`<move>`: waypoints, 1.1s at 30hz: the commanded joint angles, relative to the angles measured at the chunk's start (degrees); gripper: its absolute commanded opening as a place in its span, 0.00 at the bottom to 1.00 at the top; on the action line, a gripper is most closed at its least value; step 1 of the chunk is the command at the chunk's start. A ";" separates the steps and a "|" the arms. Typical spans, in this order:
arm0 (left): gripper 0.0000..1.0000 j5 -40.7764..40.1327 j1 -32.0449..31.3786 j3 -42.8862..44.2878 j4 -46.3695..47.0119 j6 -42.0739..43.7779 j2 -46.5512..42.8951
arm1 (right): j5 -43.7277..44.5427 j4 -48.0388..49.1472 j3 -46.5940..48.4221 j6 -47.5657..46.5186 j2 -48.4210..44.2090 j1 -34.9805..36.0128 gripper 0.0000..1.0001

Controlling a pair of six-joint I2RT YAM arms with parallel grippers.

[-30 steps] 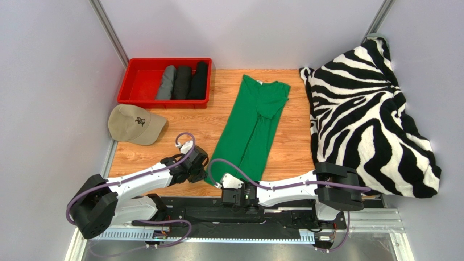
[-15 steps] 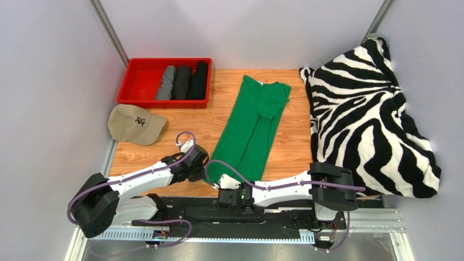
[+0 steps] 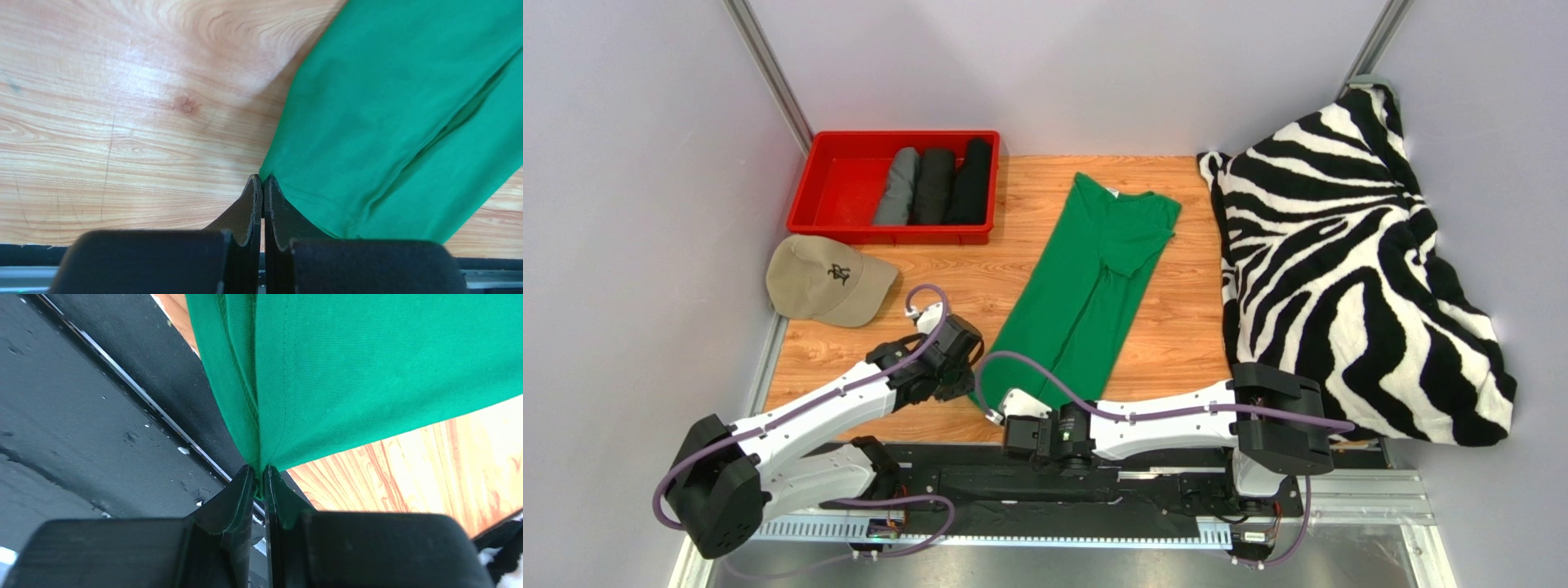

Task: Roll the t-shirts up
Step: Roll the T-shirt to the center of the board.

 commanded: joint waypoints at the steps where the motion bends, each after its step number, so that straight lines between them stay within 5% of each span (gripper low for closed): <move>1: 0.00 -0.58 0.44 6.18 -1.63 3.86 4.27 | -2.81 -0.21 2.72 -1.09 -2.69 -2.10 0.13; 18: 0.00 2.94 1.93 22.88 -3.04 5.00 23.00 | -13.10 2.25 -0.96 0.40 -9.54 -17.92 0.12; 33: 0.00 4.69 5.28 28.24 -1.72 9.13 31.26 | -8.81 4.27 -3.43 3.66 -11.74 -26.10 0.10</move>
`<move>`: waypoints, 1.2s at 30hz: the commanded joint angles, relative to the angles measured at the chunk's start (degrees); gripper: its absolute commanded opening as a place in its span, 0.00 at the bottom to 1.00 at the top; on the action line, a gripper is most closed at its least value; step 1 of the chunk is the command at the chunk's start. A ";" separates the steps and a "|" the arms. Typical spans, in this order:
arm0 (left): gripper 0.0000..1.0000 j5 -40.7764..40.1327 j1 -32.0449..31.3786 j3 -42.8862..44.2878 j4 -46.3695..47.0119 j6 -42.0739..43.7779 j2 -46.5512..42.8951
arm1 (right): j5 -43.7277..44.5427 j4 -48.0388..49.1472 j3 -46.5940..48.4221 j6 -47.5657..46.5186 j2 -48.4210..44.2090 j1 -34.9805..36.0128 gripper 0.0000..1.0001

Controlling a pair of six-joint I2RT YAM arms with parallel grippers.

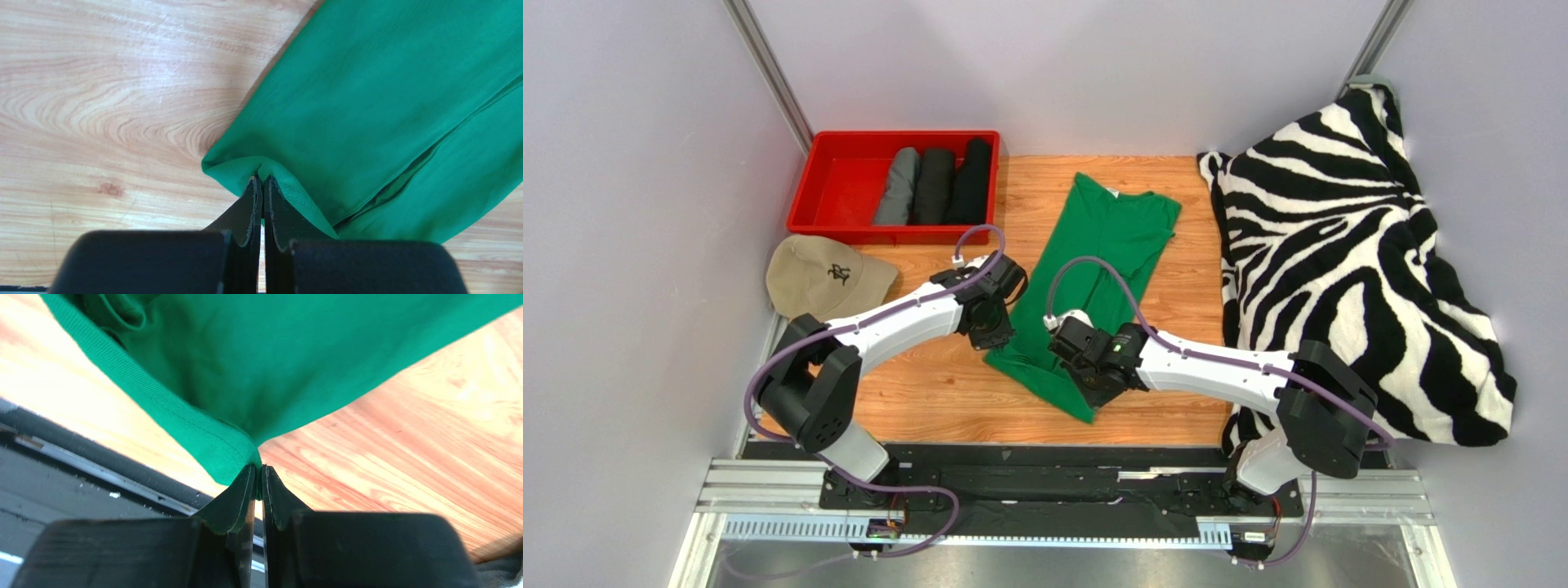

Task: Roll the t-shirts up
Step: Roll the T-shirt to the center of the board.

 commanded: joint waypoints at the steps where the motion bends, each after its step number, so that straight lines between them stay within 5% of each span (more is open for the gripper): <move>1: 0.00 0.52 0.57 3.11 1.01 2.88 1.69 | 3.55 2.13 0.42 1.78 -2.23 -1.80 0.10; 30: 0.00 0.70 3.83 6.01 4.00 6.49 6.09 | 15.51 4.51 5.34 -0.51 5.85 -6.01 0.08; 36: 0.11 1.31 4.27 6.36 4.97 7.45 5.91 | 16.21 3.71 4.99 0.02 5.85 -6.46 0.11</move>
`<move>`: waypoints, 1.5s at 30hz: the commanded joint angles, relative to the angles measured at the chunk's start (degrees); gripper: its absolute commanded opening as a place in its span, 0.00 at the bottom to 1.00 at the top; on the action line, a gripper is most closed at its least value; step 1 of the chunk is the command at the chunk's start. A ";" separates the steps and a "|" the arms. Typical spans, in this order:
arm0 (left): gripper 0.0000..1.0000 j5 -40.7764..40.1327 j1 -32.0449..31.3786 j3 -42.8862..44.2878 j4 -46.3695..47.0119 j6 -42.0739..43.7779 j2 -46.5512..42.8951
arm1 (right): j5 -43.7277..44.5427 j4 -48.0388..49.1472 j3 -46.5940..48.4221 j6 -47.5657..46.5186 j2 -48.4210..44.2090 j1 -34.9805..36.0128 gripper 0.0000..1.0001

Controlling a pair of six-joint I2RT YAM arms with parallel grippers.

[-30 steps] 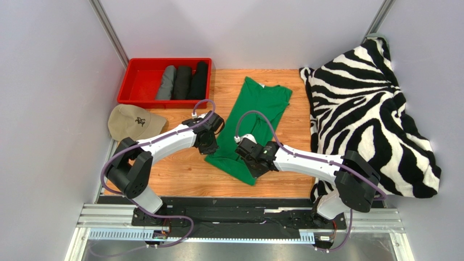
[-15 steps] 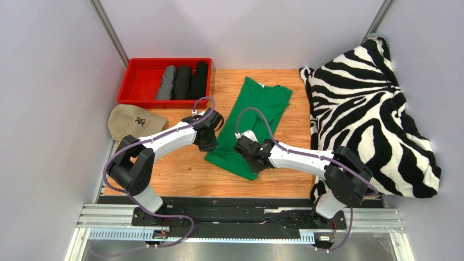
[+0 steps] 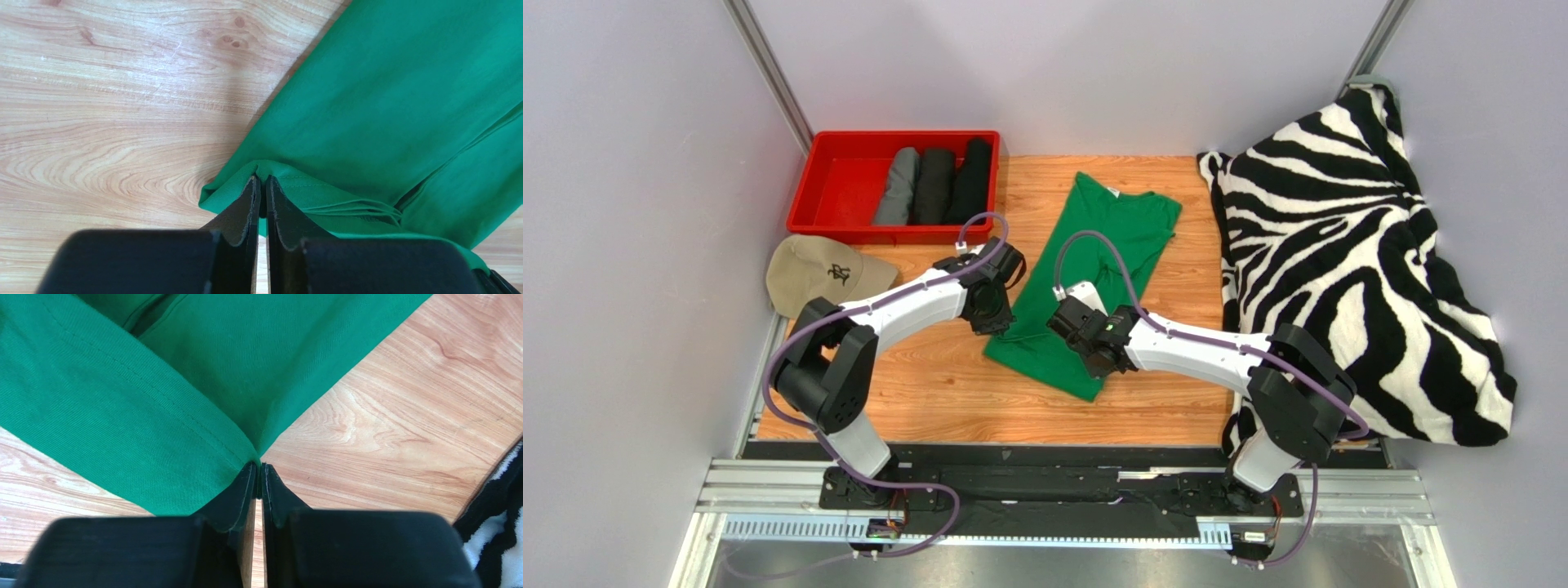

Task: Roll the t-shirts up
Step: Roll the T-shirt to the center of the board.

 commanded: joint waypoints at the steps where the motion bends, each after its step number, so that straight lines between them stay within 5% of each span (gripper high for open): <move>1: 0.20 0.44 0.60 1.82 1.93 1.73 -0.47 | 2.72 0.98 1.58 0.13 0.13 -0.45 0.12; 8: 0.62 4.21 1.48 -4.85 6.59 5.07 -14.32 | 7.38 -4.19 4.74 1.88 -3.20 -0.53 0.50; 13: 0.58 8.60 1.56 -17.86 10.71 -3.35 -25.42 | 0.38 -4.03 4.75 3.55 -9.01 0.96 0.43; 17: 0.53 11.59 1.56 -24.63 17.21 -8.72 -25.09 | -3.16 -2.80 3.34 5.84 -7.88 4.29 0.22; 20: 0.52 12.65 1.56 -27.71 23.88 -12.23 -23.76 | -5.62 -1.23 0.54 7.77 -6.99 4.83 0.17; 32: 0.54 13.45 1.65 -29.74 33.22 -14.88 -15.68 | -4.57 3.88 -5.98 8.66 -3.30 2.19 0.16; 45: 0.54 6.77 1.83 -30.61 22.15 -17.43 -20.15 | -4.64 -0.61 -0.62 8.14 -12.27 3.77 0.23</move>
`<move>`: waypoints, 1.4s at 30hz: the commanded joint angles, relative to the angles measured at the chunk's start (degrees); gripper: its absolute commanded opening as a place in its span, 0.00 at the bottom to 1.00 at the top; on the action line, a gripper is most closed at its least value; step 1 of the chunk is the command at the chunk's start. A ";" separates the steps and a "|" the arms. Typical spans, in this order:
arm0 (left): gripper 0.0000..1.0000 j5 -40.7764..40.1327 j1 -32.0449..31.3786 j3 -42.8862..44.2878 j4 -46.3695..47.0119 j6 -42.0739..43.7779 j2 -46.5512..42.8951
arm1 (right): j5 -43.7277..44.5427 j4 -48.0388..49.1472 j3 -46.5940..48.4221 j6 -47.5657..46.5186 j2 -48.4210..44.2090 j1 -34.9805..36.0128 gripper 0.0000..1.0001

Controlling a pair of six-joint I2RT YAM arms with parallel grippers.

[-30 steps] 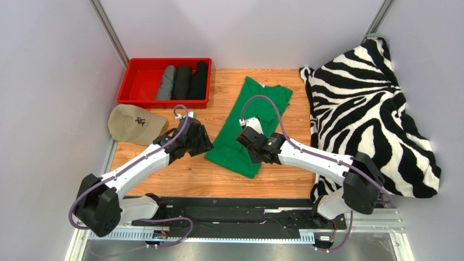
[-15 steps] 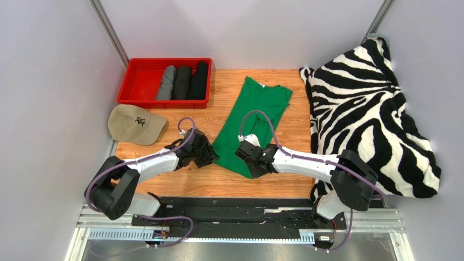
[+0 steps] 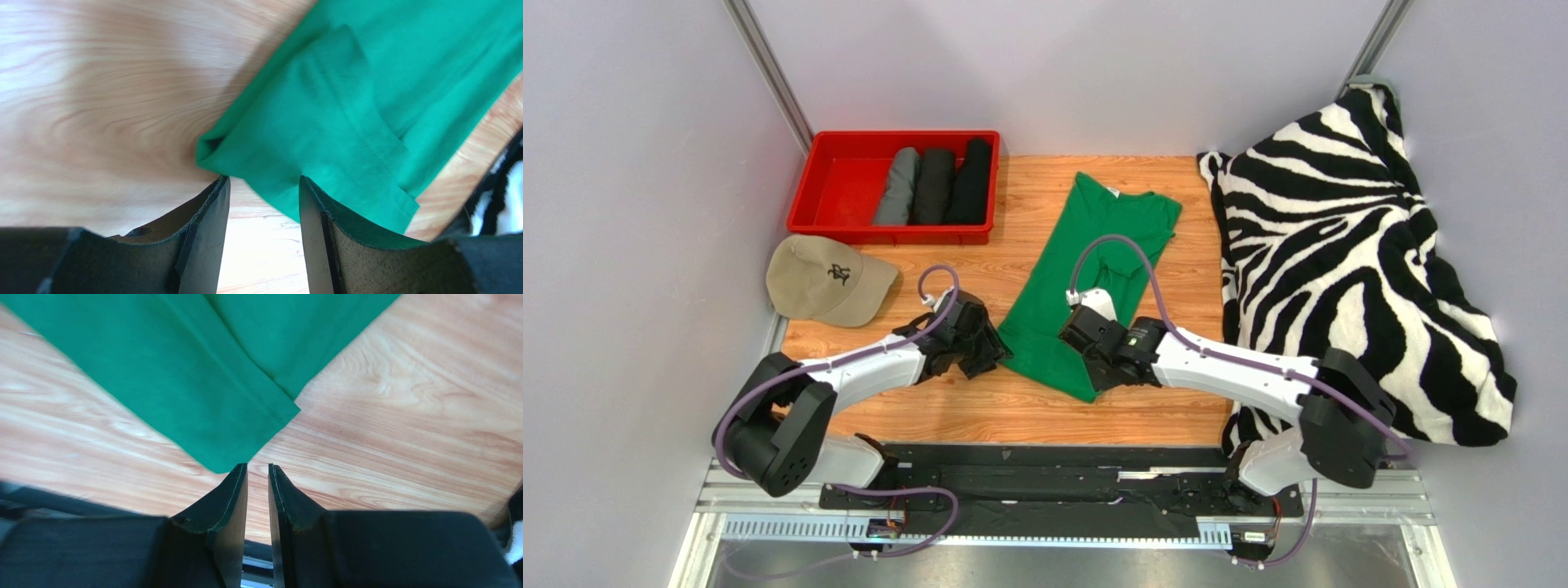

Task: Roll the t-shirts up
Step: Roll the T-shirt to the center of the board.

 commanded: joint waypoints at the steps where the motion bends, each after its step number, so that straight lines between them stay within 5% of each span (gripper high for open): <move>1: 0.54 -4.75 0.43 -0.67 -6.68 -2.43 -3.37 | -1.29 3.52 3.90 -0.66 -3.13 0.84 0.23; 15: 0.45 -8.27 0.25 3.72 -9.67 -5.43 5.75 | -5.43 13.47 5.84 -5.67 9.61 2.07 0.26; 22: 0.15 -9.85 -0.36 7.05 -12.31 -4.72 8.93 | -2.97 15.75 0.05 -4.35 12.08 1.73 0.30; 28: 0.01 -12.57 -0.45 7.94 -17.40 -4.11 7.70 | -3.14 16.11 -1.63 -3.74 11.65 1.99 0.33; 42: 0.00 -17.15 3.59 6.36 -26.81 5.99 -6.54 | -6.57 11.80 2.68 1.45 5.93 10.16 0.36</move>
